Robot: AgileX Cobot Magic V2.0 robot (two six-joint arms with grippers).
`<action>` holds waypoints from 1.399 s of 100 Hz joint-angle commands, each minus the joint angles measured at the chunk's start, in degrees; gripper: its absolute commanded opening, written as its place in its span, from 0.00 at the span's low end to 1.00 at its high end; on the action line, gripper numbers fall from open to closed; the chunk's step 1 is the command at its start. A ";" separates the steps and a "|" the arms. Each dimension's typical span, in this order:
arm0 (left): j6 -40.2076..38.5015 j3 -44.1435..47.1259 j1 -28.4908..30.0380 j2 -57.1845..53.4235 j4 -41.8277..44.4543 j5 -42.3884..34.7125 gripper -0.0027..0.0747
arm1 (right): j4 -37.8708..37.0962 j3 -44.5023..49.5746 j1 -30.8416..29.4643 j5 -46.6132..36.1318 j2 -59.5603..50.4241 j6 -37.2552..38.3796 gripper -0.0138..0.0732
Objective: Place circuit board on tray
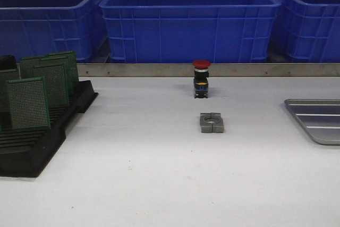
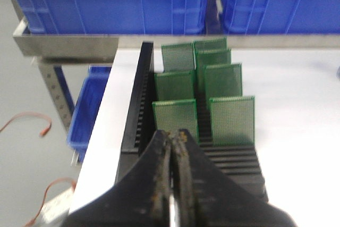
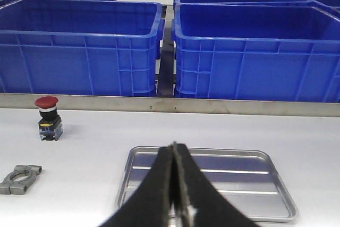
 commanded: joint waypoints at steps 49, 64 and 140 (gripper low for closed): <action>14.65 -26.17 -0.51 37.46 -5.80 8.28 0.60 | -0.54 -0.76 0.22 -3.99 -1.39 -0.10 0.04; 29.70 -32.46 -0.51 45.37 -12.96 12.80 0.61 | -0.54 -0.76 0.22 -3.99 -1.39 -0.10 0.04; 91.54 -47.97 -0.67 75.41 -26.14 25.72 0.60 | -0.54 -0.76 0.22 -3.99 -1.39 -0.10 0.04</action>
